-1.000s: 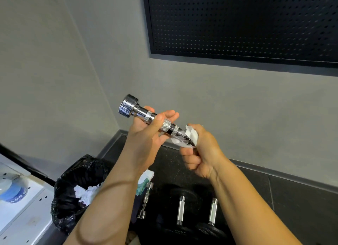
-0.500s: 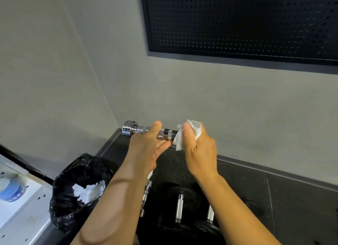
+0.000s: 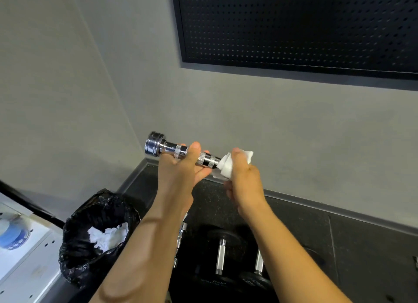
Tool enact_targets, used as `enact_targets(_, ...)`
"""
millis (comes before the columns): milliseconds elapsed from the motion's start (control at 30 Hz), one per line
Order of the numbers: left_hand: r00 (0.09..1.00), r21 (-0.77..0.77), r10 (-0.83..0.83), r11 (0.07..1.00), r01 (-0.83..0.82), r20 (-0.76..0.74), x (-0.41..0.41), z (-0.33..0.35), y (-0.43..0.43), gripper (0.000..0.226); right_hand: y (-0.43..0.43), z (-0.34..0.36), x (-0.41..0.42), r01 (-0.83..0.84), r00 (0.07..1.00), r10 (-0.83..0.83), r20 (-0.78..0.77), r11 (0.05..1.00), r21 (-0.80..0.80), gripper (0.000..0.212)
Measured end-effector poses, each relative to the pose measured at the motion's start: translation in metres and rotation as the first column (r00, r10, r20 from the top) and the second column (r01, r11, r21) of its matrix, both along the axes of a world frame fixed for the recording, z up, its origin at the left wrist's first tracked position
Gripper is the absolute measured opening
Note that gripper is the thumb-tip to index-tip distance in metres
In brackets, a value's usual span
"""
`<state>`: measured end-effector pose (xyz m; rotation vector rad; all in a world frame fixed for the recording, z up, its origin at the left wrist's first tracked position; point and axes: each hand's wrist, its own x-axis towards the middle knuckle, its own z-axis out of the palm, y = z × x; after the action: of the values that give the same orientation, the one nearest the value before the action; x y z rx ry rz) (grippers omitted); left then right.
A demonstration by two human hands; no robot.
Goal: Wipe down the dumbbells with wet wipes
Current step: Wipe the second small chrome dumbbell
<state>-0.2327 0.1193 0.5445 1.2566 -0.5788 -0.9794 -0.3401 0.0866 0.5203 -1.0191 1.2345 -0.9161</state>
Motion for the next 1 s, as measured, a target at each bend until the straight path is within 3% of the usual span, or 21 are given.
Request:
enact_targets(100, 0.991, 0.176, 0.04, 0.984, -0.018, -0.126, 0.002, -0.008, -0.003, 0.025, 0.006, -0.015, 0.001, -0.014, 0.97, -0.078, -0.229, 0.927, -0.374, 0.042)
enact_targets(200, 0.949, 0.23, 0.015, 0.971, 0.061, -0.315, 0.006, -0.012, -0.002, 0.019, 0.005, -0.022, -0.001, -0.117, 0.936, -0.073, -0.345, 0.859, -0.498, 0.057)
enact_targets(267, 0.917, 0.216, -0.014, 0.97, 0.109, -0.399, 0.005, -0.015, 0.0, 0.013, 0.004, -0.018, -0.004, -0.154, 0.957, 0.017, -0.289, 0.874, -0.461, 0.057)
enact_targets(333, 0.892, 0.198, -0.004, 0.975, 0.105, -0.451, 0.005, -0.017, 0.001, 0.007, 0.004, -0.013, -0.009, -0.225, 0.973, 0.187, -0.136, 0.902, -0.37, 0.061)
enact_targets(467, 0.832, 0.171, -0.011, 0.977, 0.128, -0.555, 0.004, -0.016, 0.003, 0.011, 0.007, -0.001, -0.015, -0.342, 0.909, 0.391, 0.141, 0.896, -0.284, 0.069)
enact_targets(533, 0.801, 0.151, -0.029, 0.977, 0.148, -0.598, 0.004, -0.017, 0.005, 0.021, 0.007, 0.004, -0.014, -0.334, 0.921, 0.376, 0.102, 0.896, -0.293, 0.057)
enact_targets(667, 0.767, 0.148, -0.035, 0.975, 0.168, -0.641, 0.002, -0.015, 0.004, 0.02, -0.001, 0.011, -0.011, -0.24, 0.963, 0.263, 0.06, 0.937, -0.255, 0.06)
enact_targets(833, 0.769, 0.175, -0.013, 0.971, 0.162, -0.639, -0.003, -0.008, 0.003, 0.021, 0.002, 0.014, -0.009, -0.06, 0.96, 0.078, 0.269, 0.995, -0.075, 0.05)
enact_targets(900, 0.774, 0.162, -0.015, 0.975, 0.152, -0.633, -0.004, -0.009, 0.002, 0.023, 0.012, 0.006, -0.01, -0.041, 0.945, 0.076, 0.319, 0.993, -0.114, 0.054)
enact_targets(1000, 0.806, 0.136, -0.056, 0.976, 0.168, -0.59, -0.005, -0.012, 0.003, 0.016, 0.024, 0.002, -0.009, -0.087, 0.964, 0.144, 0.222, 0.965, -0.249, 0.043)
